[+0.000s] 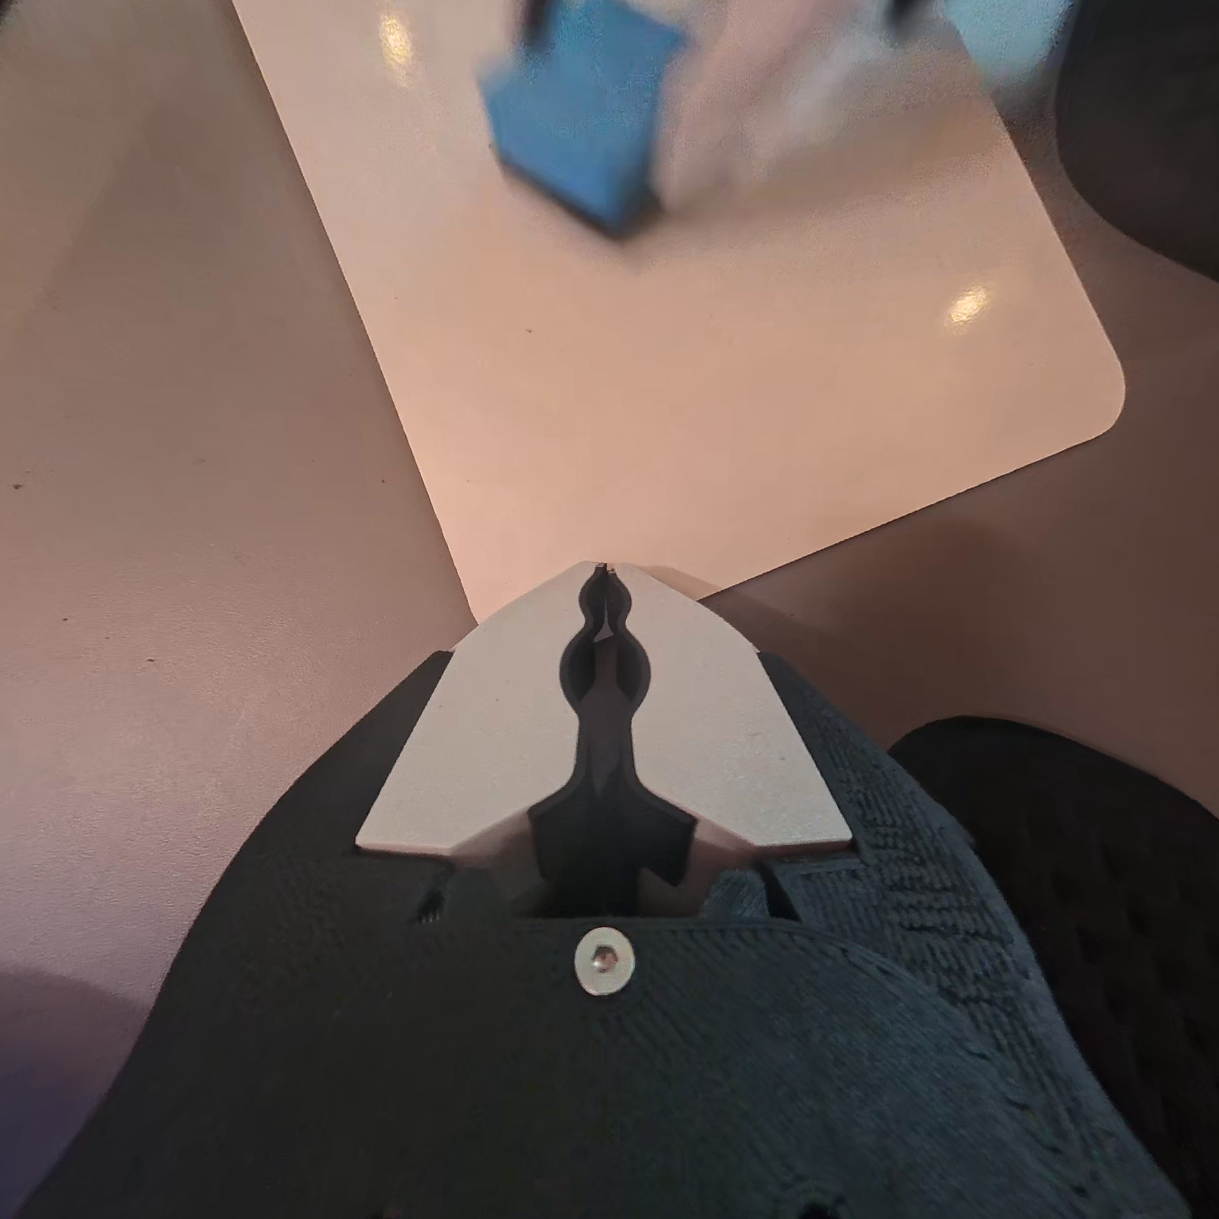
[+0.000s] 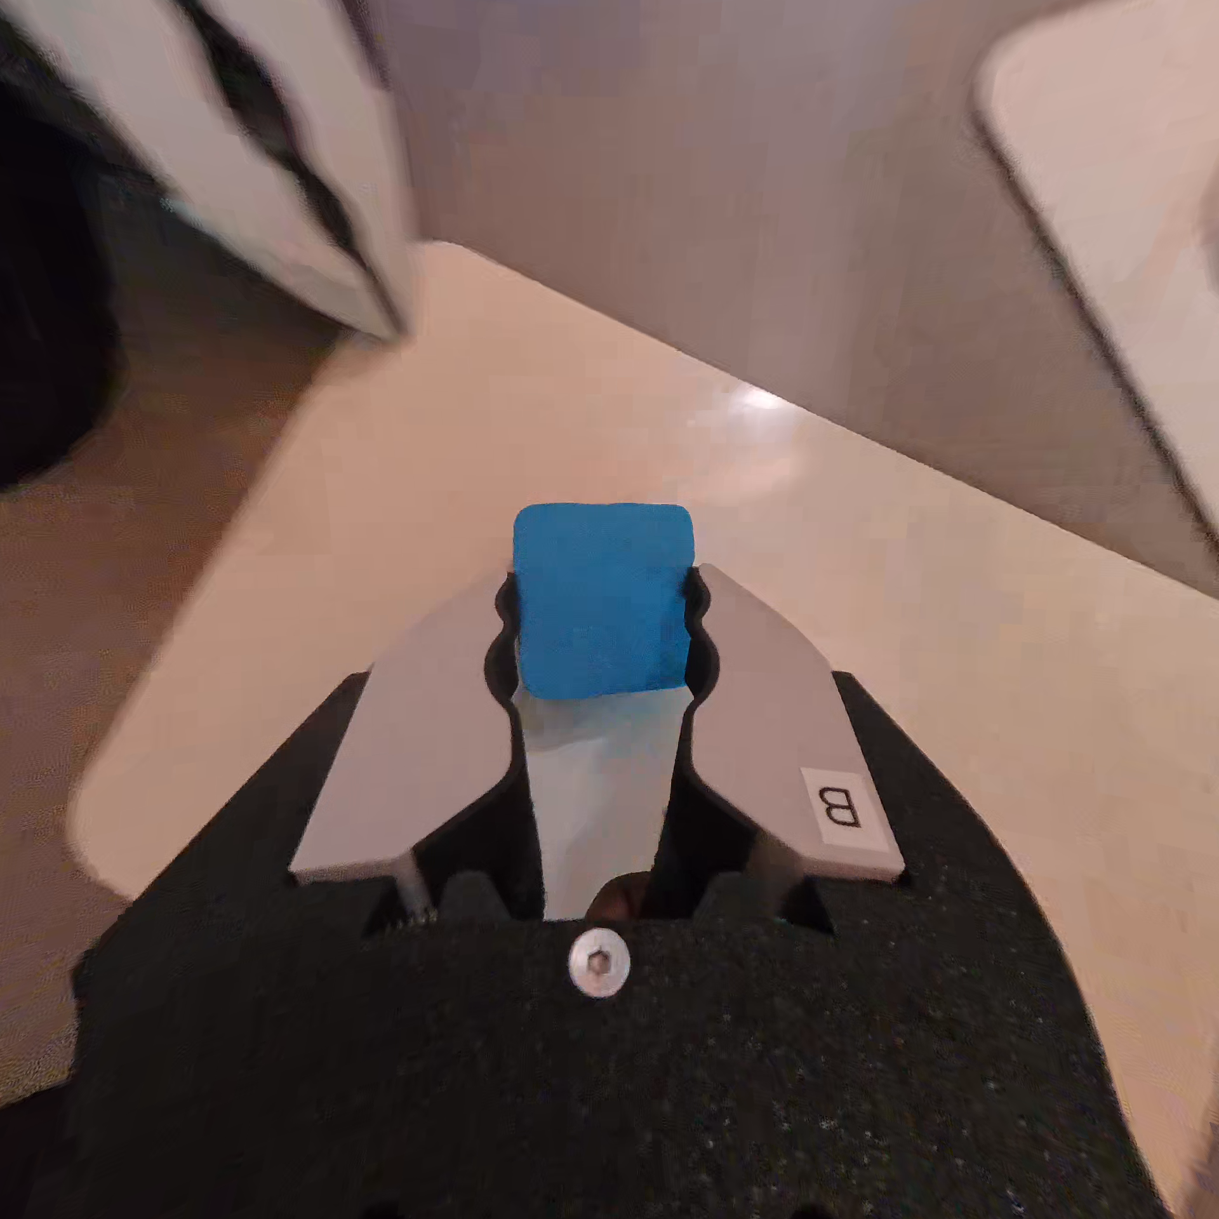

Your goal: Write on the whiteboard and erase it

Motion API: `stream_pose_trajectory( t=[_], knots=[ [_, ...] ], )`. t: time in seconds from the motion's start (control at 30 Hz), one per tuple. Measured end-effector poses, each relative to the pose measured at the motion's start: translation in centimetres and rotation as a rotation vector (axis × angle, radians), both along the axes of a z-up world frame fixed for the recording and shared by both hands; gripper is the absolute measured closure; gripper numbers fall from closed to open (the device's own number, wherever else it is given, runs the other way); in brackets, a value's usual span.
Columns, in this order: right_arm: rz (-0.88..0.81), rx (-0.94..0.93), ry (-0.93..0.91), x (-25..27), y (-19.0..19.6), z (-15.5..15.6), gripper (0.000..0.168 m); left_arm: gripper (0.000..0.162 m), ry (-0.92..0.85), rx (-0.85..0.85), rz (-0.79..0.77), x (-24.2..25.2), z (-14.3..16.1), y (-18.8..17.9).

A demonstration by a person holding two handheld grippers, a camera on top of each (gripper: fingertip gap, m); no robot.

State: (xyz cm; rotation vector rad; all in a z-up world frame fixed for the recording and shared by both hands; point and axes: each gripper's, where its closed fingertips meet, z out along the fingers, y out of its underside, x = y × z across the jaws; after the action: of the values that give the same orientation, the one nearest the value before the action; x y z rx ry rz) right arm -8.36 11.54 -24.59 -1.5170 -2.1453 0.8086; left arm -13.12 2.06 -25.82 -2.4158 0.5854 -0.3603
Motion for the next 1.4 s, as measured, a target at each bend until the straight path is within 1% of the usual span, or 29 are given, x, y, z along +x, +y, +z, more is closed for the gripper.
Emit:
stream_pose_trajectory(
  t=[0.03,0.07,0.13,0.2,0.27,0.3,0.33,0.37,0.4,0.5,0.53,0.57,0.6,0.7,0.73,0.77,0.83,0.9,0.97,1.0,1.03,1.07,1.1,1.17,1.2,1.23,1.3,1.33,1.4],
  knots=[
    [0.119,-0.046,-0.002,0.3,-4.0,0.1,0.119,0.161,-0.003,0.0,0.001,0.0,0.0,0.0],
    [0.2,-0.028,-0.001,0.8,-6.1,0.1,0.119,0.161,-0.003,0.001,0.001,0.0,0.0,0.0],
    [0.235,0.018,0.001,1.2,-5.2,0.0,0.119,0.161,0.002,0.002,0.001,0.0,0.0,0.0],
    [0.057,0.061,-0.018,1.0,1.0,-0.1,0.119,0.16,0.009,0.004,-0.001,0.0,0.0,0.0],
    [-0.175,0.262,-0.075,2.1,10.0,-0.6,0.119,0.16,0.011,0.006,0.0,0.0,0.0,0.0],
    [-0.25,0.247,-0.091,2.6,12.2,-0.6,0.119,0.16,0.01,0.005,0.0,0.0,0.0,0.0],
    [-0.294,0.189,-0.085,2.5,12.6,-0.5,0.119,0.16,0.008,0.004,0.001,0.0,0.0,0.0],
    [-0.307,0.191,-0.086,2.4,12.1,-0.5,0.119,0.16,0.007,0.003,0.002,0.0,0.0,0.0],
    [-0.249,0.207,-0.076,2.2,10.1,-0.5,0.119,0.161,0.005,0.002,0.004,0.0,0.0,0.1],
    [0.031,0.118,-0.059,2.1,-0.2,-0.2,0.119,0.161,0.004,0.003,0.005,0.0,0.0,0.0],
    [0.094,0.147,-0.062,2.4,-1.6,-0.2,0.119,0.161,0.002,0.004,0.004,0.0,0.0,0.1],
    [0.126,0.157,-0.053,2.6,-1.5,-0.2,0.119,0.161,-0.001,0.005,0.003,0.0,0.0,0.1],
    [0.088,0.112,-0.055,2.5,-0.2,-0.2,0.119,0.161,0.002,0.005,0.003,0.0,0.0,0.1],
    [-0.237,0.264,-0.091,2.4,10.9,-0.5,0.119,0.161,0.01,0.007,0.002,0.1,0.0,0.1],
    [-0.318,0.191,-0.083,1.8,12.2,-0.4,0.119,0.161,0.01,0.007,0.003,0.1,0.0,0.1],
    [-0.347,0.131,-0.077,0.8,11.9,-0.3,0.119,0.161,0.012,0.005,0.002,0.1,0.0,0.1],
    [-0.226,0.153,-0.051,-1.4,7.4,-0.3,0.119,0.161,0.012,0.004,0.005,0.1,0.0,0.1],
    [-0.019,0.119,-0.032,-2.6,-1.0,-0.2,0.119,0.161,0.008,0.004,0.007,0.1,0.0,0.1],
    [0.196,0.059,-0.041,-1.6,-8.8,0.0,0.119,0.161,0.002,0.004,0.008,0.1,0.0,0.1],
    [0.245,0.122,-0.035,-1.2,-9.6,-0.1,0.119,0.161,0.002,0.004,0.008,0.0,0.0,0.1],
    [0.26,0.128,-0.032,-1.0,-9.1,-0.1,0.119,0.161,0.002,0.005,0.007,0.0,0.0,0.1],
    [0.198,0.079,-0.039,-1.1,-7.3,0.0,0.119,0.161,0.004,0.005,0.006,0.0,0.0,0.1],
    [0.081,0.083,-0.04,-1.4,-3.5,-0.1,0.119,0.161,0.008,0.006,0.006,0.0,-0.1,0.1],
    [-0.207,0.23,-0.055,-0.6,7.2,-0.5,0.119,0.161,0.011,0.007,0.005,0.1,0.0,0.1],
    [-0.338,0.229,-0.071,0.5,11.2,-0.6,0.119,0.16,0.009,0.006,0.007,0.1,0.0,0.1],
    [-0.415,0.176,-0.077,1.5,13.1,-0.5,0.119,0.16,0.009,0.006,0.008,0.1,-0.1,0.1],
    [-0.433,0.166,-0.079,2.8,12.5,-0.5,0.119,0.16,0.008,0.004,0.01,0.1,0.0,0.1],
    [-0.386,0.2,-0.075,3.1,10.5,-0.5,0.119,0.161,0.006,0.003,0.011,0.0,0.0,0.2],
    [-0.194,0.095,-0.038,3.2,2.7,-0.3,0.119,0.161,-0.001,0.004,0.014,0.0,0.0,0.2]
  ],
)
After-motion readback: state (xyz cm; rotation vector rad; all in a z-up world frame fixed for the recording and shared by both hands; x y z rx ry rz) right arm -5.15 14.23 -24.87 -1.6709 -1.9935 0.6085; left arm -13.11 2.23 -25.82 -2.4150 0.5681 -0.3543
